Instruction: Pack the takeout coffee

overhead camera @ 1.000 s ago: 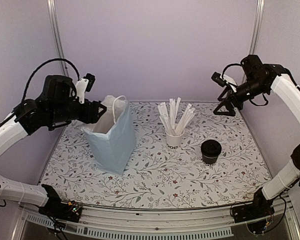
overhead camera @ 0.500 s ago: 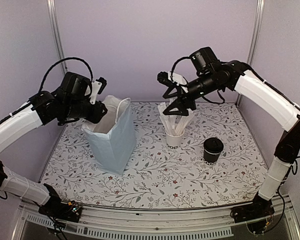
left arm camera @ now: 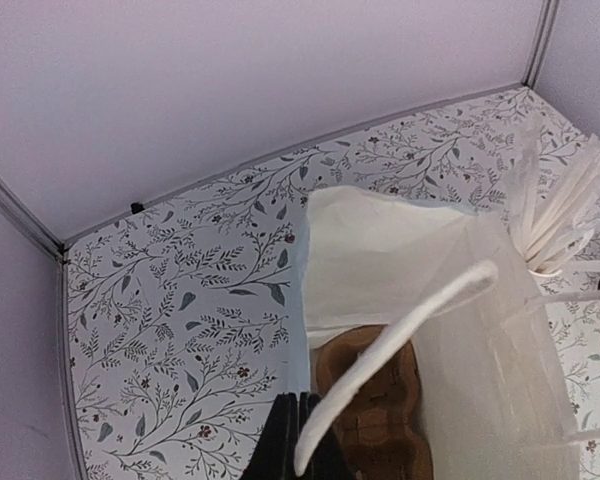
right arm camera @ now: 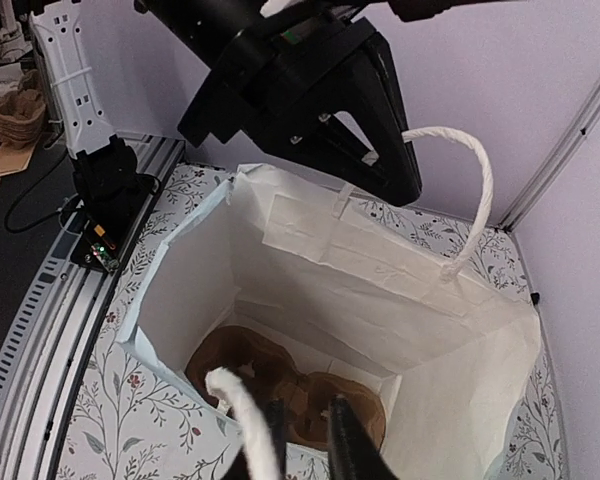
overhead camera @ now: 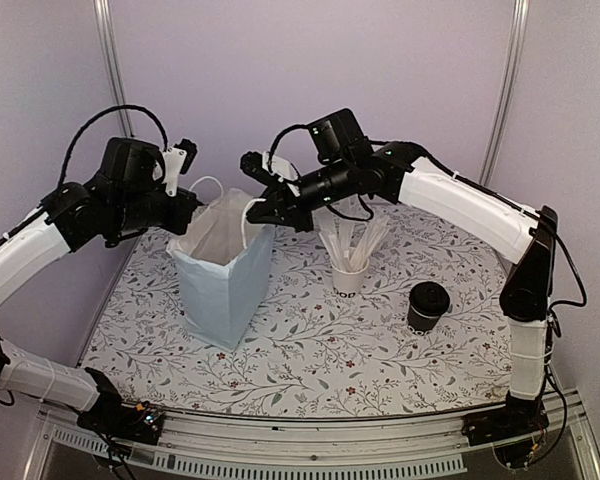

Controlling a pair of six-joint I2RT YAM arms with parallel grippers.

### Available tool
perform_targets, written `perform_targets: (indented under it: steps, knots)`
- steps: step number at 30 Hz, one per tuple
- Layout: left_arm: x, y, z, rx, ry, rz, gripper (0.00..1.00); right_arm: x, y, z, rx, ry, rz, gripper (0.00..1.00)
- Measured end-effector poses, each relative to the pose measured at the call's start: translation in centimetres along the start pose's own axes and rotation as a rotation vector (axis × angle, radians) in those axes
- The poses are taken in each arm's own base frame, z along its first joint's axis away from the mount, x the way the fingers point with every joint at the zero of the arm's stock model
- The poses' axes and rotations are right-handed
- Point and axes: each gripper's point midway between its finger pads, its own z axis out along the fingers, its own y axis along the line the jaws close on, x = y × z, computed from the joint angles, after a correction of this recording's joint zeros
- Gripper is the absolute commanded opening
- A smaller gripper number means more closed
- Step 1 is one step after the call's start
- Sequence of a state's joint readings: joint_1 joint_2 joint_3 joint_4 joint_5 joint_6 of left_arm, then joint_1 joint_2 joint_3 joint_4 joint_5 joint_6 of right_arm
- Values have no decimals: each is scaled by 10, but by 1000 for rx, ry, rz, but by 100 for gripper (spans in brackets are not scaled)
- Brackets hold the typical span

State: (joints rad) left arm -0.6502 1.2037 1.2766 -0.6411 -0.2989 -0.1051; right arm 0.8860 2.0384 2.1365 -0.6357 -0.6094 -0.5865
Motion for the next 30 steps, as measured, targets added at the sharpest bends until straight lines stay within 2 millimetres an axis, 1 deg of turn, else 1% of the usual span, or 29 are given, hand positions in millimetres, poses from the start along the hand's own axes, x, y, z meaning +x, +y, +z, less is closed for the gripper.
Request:
perform_targets:
  steps: [4,8,10,11,14,15,16,17,19,20,22,26,30]
  knots:
    - [-14,7,-14,-4,-68,-27,0,-9,4,10,-2,-30,-1,0]
    - [-30,15,-25,-7,-138,-56,0,-29,13,11,8,-65,-31,0]
    - [-36,14,-29,7,-156,-63,0,-46,27,10,1,-79,-59,0]
    - [-39,13,-31,15,-164,-66,0,-58,37,9,-2,-93,-86,0]
    - [-51,9,-39,48,-194,-71,0,-98,77,3,-27,-141,-176,0]
    - [-54,8,-41,57,-204,-73,0,-107,84,-2,-19,-151,-201,0]
    - [-58,7,-44,69,-215,-75,0,-119,102,-2,-36,-168,-234,0]
    - [-61,5,-46,83,-225,-76,0,-128,114,-4,-40,-179,-262,0]
    - [-64,1,-48,107,-234,-77,0,-138,129,-7,-39,-191,-302,0]
    - [-63,-1,-48,122,-233,-78,0,-141,132,-8,-33,-191,-316,0]
    - [-63,-7,-48,158,-230,-80,0,-141,128,-9,-9,-183,-327,0]
    - [-58,-19,-46,221,-218,-80,0,-127,113,-6,40,-136,-323,0]
    - [-55,-28,-45,272,-212,-77,0,-115,109,-2,50,-97,-314,0]
